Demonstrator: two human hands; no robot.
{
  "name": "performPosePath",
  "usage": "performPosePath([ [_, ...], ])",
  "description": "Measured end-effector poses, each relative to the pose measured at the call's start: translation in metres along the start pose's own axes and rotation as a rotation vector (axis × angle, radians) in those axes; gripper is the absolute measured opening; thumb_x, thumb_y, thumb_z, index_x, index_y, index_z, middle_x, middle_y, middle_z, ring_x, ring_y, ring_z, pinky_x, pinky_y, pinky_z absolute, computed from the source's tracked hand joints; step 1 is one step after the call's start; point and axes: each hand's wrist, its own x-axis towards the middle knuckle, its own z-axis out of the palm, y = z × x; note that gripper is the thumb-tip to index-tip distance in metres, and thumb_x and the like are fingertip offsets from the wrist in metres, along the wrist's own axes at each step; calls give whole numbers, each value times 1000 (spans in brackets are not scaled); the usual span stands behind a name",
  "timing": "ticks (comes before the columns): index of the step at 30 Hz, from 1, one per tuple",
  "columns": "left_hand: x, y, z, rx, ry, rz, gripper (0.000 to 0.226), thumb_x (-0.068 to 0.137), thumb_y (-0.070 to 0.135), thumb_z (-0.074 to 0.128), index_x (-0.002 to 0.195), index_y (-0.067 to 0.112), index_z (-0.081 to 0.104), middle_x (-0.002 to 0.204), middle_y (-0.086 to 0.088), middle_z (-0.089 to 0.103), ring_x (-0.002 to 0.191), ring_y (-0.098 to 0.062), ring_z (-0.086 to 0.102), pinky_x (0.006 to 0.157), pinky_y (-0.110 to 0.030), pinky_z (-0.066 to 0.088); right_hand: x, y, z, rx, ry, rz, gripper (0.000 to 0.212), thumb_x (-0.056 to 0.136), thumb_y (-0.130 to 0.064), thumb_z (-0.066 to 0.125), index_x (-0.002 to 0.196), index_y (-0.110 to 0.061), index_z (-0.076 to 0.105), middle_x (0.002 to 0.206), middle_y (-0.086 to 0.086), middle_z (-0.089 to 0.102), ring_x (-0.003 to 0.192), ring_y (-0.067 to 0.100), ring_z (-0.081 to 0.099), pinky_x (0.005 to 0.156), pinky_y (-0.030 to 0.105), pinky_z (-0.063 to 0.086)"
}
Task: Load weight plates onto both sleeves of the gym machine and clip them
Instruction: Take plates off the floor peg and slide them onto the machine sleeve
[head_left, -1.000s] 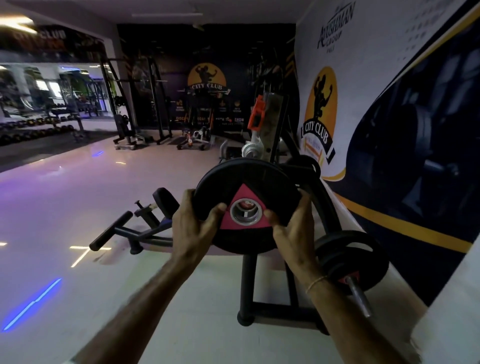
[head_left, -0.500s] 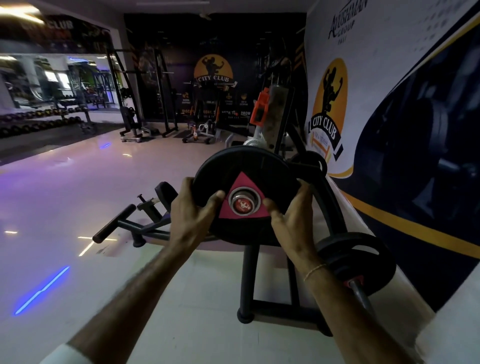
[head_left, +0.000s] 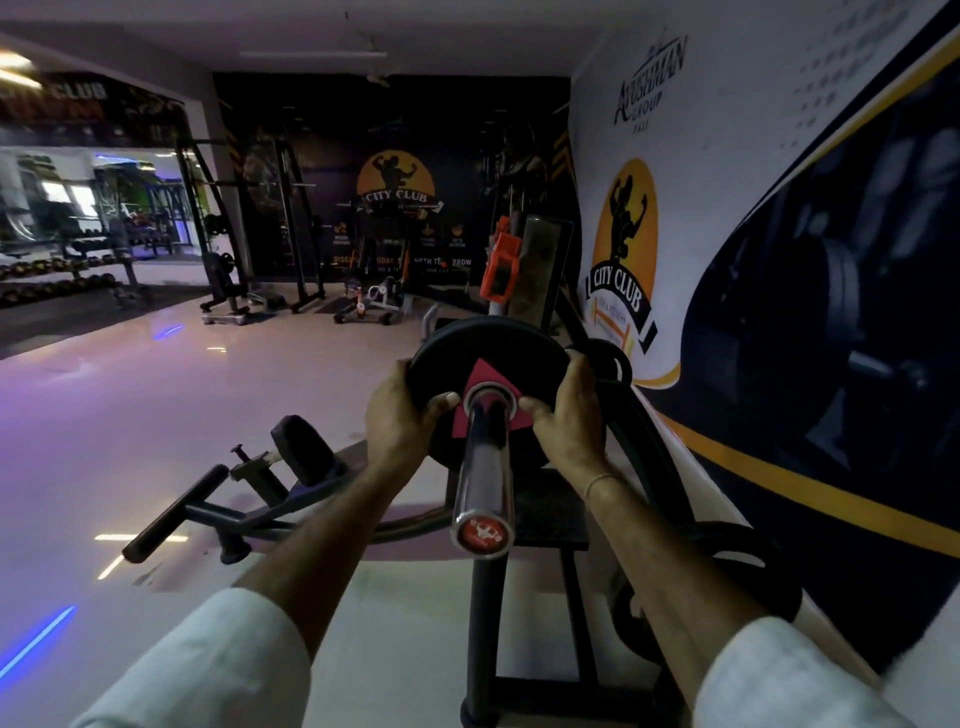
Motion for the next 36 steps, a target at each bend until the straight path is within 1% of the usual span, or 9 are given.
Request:
performPosePath([
  [1,11,-3,5,1,-10,-1,58,85,33,76,133,14,51,122,-5,66,111,-21,64,73,-17,47,12,4,4,-7,-11,18,81,88,-12,76,152,-7,26,158,14,34,147,27,35,107,12,36],
  [4,42,-13,20,18,-41,8,58,85,33,76,133,13,51,122,-6,67,110,-22,66,76,-23,52,44,16,16,-40,-21,37,76,87,-7,77,147,-8,31,151,11,40,143,24,41,85,-4,31],
  [9,81,-26,40,63,-58,-16,59,84,34,78,132,12,51,123,-10,68,109,-27,67,68,-21,49,77,30,30,-142,-15,66,74,85,-10,79,144,-7,34,148,14,43,141,27,42,99,18,33],
  [13,97,-35,49,77,-83,-2,57,85,32,77,131,10,51,121,-8,68,107,-23,68,51,-9,37,93,37,36,-167,-22,75,71,84,-9,80,139,-6,36,146,15,43,140,28,41,100,20,33],
  [23,99,-42,51,94,-131,-21,61,87,36,73,137,13,48,125,-9,66,110,-24,66,54,-9,35,95,34,37,-145,-60,141,83,84,-11,80,150,-13,29,155,13,37,144,27,40,107,26,33],
  [26,91,-32,42,130,-163,-51,66,93,39,65,147,11,39,134,-12,61,117,-26,63,62,-13,41,88,28,26,-133,-115,164,82,87,-21,78,151,-17,28,157,12,35,147,29,36,117,41,36],
  [28,81,-19,33,157,-146,-66,70,96,43,60,150,8,33,138,-15,57,121,-29,60,72,-23,43,77,19,12,-130,-132,142,81,93,-29,72,156,-15,23,161,12,30,150,29,30,118,39,31],
  [32,55,16,15,217,-142,40,71,95,49,58,152,16,31,138,-9,56,118,-26,60,66,-21,45,50,5,-30,-216,-120,50,73,101,-43,56,160,-17,21,167,9,23,154,27,22,119,41,29],
  [36,25,69,4,256,-193,162,63,91,55,58,144,24,41,131,-6,58,111,-22,61,82,-45,59,25,5,-84,-296,-69,-65,61,104,-46,48,156,-21,33,162,8,35,148,26,36,111,40,39],
])
